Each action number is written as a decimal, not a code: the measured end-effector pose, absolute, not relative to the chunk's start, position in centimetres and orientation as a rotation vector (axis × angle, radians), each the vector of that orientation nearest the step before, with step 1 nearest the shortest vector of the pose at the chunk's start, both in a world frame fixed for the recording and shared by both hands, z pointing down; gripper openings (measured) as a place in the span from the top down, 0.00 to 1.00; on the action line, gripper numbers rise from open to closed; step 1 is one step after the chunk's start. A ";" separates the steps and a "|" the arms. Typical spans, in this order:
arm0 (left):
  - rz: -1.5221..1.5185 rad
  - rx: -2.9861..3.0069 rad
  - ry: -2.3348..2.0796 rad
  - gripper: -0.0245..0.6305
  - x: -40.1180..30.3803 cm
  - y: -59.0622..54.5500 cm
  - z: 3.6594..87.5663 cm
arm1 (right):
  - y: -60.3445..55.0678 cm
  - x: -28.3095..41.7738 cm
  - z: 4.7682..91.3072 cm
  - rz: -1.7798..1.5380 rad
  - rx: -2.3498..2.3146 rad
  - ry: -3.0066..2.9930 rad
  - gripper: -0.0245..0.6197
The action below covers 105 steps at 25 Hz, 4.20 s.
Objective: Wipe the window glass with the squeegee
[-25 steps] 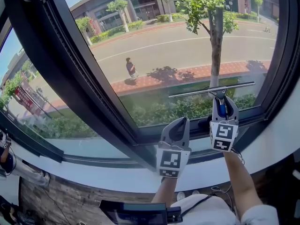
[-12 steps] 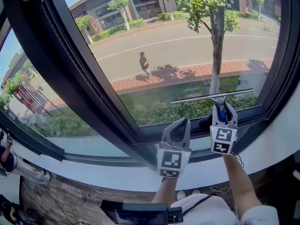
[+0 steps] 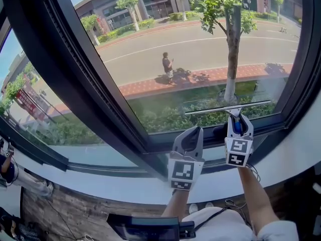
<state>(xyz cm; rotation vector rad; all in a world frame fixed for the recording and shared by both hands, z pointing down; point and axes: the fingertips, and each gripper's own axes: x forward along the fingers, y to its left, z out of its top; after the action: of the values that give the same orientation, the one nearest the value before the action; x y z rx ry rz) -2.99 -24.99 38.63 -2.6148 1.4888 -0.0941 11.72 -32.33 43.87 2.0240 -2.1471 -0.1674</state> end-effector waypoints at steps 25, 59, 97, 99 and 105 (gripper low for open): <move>-0.114 -2.628 1.509 0.96 -3.7 -25.3 40.4 | -32.5 11.9 48.7 -0.067 1.980 -2.121 0.73; -0.126 -2.604 1.561 0.96 -2.9 -24.6 40.9 | -31.2 14.0 51.4 0.023 1.975 -2.098 0.73; 0.030 -2.484 1.322 0.96 -13.6 -22.8 28.4 | -27.1 -4.7 1.4 -0.891 2.329 -2.404 0.73; 0.045 -2.499 1.301 0.96 -13.8 -22.5 28.4 | -27.5 -5.2 0.1 -0.904 2.324 -2.369 0.73; 0.085 -2.515 1.273 0.96 -13.5 -22.1 28.4 | -28.6 -5.9 -2.5 -0.937 2.307 -2.312 0.73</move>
<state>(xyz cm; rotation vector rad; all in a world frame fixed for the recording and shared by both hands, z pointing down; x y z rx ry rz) -13.50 -22.08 28.36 -2.5155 1.2735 0.0848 -5.87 -28.56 -2.50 2.3071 -2.3120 -0.9371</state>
